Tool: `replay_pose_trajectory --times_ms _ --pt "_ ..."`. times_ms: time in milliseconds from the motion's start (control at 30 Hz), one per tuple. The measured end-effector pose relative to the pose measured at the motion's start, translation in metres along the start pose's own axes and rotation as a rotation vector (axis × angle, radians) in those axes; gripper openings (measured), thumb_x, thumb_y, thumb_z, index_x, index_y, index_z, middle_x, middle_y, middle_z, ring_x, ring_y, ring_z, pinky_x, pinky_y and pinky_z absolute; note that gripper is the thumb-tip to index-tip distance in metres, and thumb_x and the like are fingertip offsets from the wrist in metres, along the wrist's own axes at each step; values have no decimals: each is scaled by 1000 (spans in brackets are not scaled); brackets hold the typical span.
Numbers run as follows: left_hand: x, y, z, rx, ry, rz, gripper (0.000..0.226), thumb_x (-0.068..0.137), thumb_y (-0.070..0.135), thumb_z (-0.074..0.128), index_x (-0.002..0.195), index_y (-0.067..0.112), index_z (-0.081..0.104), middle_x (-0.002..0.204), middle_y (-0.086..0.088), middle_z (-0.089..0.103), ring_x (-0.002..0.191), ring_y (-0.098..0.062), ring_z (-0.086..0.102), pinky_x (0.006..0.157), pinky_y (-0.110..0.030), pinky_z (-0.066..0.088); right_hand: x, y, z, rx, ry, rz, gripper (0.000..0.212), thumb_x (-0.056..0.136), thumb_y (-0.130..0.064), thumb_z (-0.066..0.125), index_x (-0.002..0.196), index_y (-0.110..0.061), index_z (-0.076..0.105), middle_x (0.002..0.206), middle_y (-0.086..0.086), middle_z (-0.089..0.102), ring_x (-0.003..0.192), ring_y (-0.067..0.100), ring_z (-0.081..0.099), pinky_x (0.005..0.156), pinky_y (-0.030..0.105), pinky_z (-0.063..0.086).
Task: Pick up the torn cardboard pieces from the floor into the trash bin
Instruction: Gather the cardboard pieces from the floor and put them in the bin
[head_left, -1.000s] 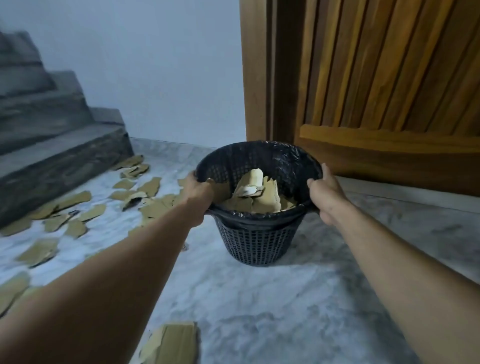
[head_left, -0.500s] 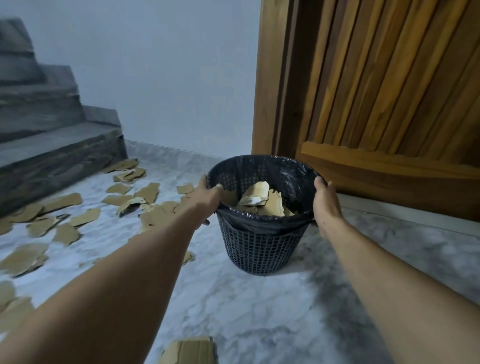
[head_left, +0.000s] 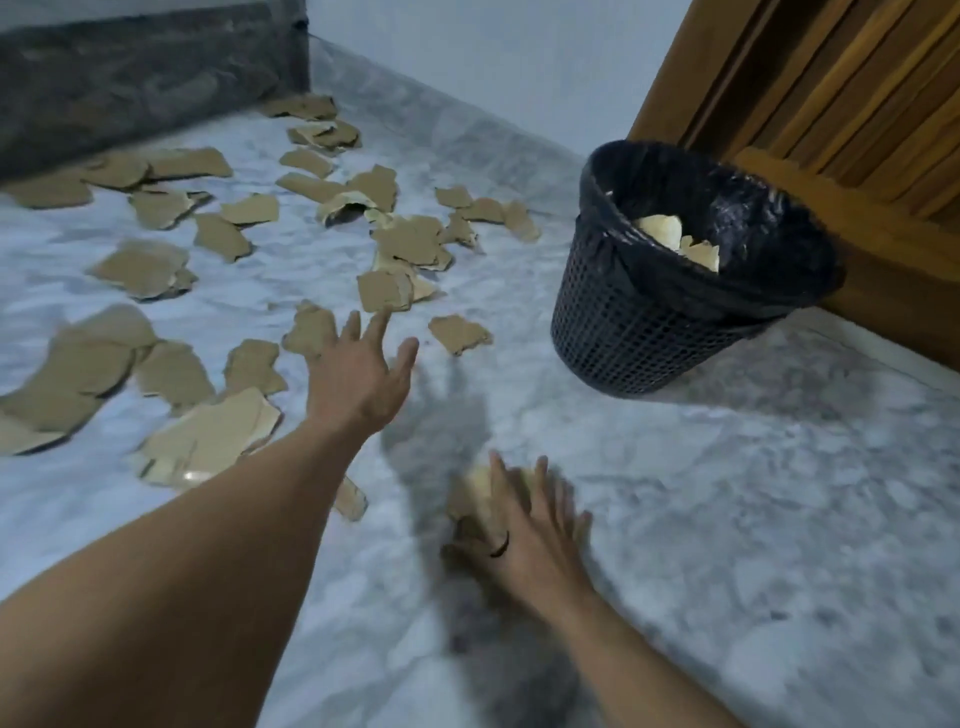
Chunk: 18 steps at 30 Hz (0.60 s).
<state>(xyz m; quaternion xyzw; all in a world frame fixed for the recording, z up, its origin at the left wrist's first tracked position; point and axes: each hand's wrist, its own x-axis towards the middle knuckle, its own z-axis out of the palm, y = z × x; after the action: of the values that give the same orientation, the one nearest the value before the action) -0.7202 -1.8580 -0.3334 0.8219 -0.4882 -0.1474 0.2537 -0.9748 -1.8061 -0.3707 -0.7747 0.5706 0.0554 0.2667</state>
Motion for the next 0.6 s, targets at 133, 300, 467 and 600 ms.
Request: replay_pose_trajectory --times_ms 133,300,467,600 --pt "-43 -84 -5 231 -23 -157 94 82 92 22 160 43 4 171 -14 -3 153 -45 -18 115 -75 -4 18 -35 35 -182 47 28 117 58 -106 29 146 -56 -31 164 14 -32 149 42 -28 112 72 -15" --pt "-88 -128 -2 342 -154 -81 116 64 106 12 160 44 -6 170 -10 -13 153 -42 -20 118 -68 -12 77 -82 37 -229 100 -71 97 73 -98 23 153 -56 -11 168 12 -19 153 39 -18 117 68 -8" --pt "-44 -143 -1 351 -52 -135 91 88 86 13 162 36 0 171 -9 -1 156 -40 -4 121 -64 -1 132 -120 32 -187 145 -154 71 97 -74 26 159 -48 2 170 13 -11 154 37 -13 121 63 -4" --pt "-12 -151 3 246 2 -113 73 100 67 11 163 30 2 171 -11 4 156 -38 -4 122 -62 1 171 -145 17 -213 119 -261 73 99 -71 20 159 -44 -13 170 8 -11 155 32 -14 119 66 -5"
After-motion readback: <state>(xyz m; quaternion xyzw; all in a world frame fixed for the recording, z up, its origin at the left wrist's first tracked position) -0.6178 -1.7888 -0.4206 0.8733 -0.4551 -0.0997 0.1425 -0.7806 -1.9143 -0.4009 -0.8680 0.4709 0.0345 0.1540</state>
